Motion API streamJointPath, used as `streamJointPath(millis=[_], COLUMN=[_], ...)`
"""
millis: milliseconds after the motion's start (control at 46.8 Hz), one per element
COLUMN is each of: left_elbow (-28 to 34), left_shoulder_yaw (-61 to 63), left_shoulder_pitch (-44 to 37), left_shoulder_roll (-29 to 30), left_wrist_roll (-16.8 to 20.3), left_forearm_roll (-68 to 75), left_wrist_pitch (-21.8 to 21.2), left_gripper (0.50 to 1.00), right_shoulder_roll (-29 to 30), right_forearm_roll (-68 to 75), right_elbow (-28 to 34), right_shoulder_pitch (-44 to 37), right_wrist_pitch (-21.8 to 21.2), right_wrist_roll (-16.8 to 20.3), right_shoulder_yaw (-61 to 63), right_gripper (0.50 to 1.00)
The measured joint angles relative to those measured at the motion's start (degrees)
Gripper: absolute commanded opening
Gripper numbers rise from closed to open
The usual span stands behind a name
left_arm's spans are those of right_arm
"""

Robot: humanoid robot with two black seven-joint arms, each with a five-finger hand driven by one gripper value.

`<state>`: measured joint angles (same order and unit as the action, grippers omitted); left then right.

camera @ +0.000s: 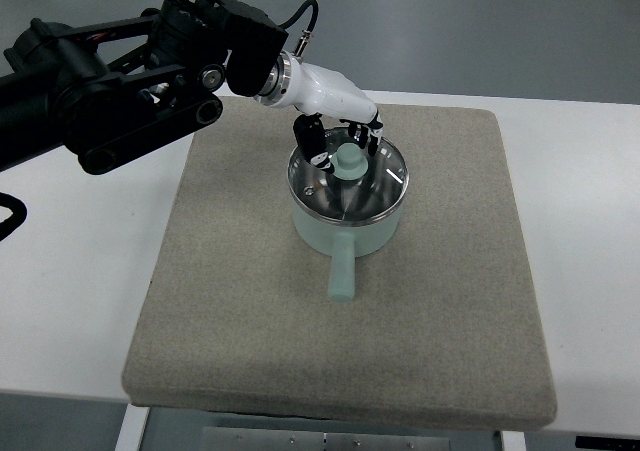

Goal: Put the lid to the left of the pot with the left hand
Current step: 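Close the left hand fingers around the lid knob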

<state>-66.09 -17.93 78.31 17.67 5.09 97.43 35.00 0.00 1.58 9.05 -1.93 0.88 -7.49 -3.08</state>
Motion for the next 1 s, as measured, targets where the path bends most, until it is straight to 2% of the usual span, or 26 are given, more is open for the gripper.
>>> streamJointPath(millis=[214, 363, 512, 790, 875, 1004], left_elbow=[0.0, -0.05, -0.09, -0.17, -0.18, -0.19], left_shoulder_yaw=[0.0, -0.01, -0.02, -0.02, -0.02, -0.02], left_shoulder_pitch=[0.0, -0.07, -0.09, -0.09, -0.09, -0.17], left_shoulder_roll=[0.09, 0.06, -0.03, -0.16, -0.17, -0.18], left_wrist_roll=[0.0, 0.0, 0.0, 0.0, 0.0, 0.01], left_forearm_roll=[0.41, 0.7, 1.07, 1.2, 1.4, 1.92], left_wrist_pitch=[0.0, 0.0, -0.01, 0.0, 0.0, 0.0], left_gripper=[0.698, 0.632, 0.6, 0.591, 0.534, 0.5], right_shoulder_roll=[0.0, 0.0, 0.0, 0.0, 0.0, 0.0], right_forearm_roll=[0.0, 0.0, 0.0, 0.0, 0.0, 0.0], right_elbow=[0.0, 0.0, 0.0, 0.0, 0.0, 0.0], right_shoulder_pitch=[0.0, 0.0, 0.0, 0.0, 0.0, 0.0], right_wrist_pitch=[0.0, 0.0, 0.0, 0.0, 0.0, 0.0], right_wrist_roll=[-0.01, -0.04, -0.02, -0.02, -0.02, -0.02], right_shoulder_yaw=[0.0, 0.0, 0.0, 0.0, 0.0, 0.0], right_gripper=[0.924, 0.924, 0.924, 0.924, 0.924, 0.924])
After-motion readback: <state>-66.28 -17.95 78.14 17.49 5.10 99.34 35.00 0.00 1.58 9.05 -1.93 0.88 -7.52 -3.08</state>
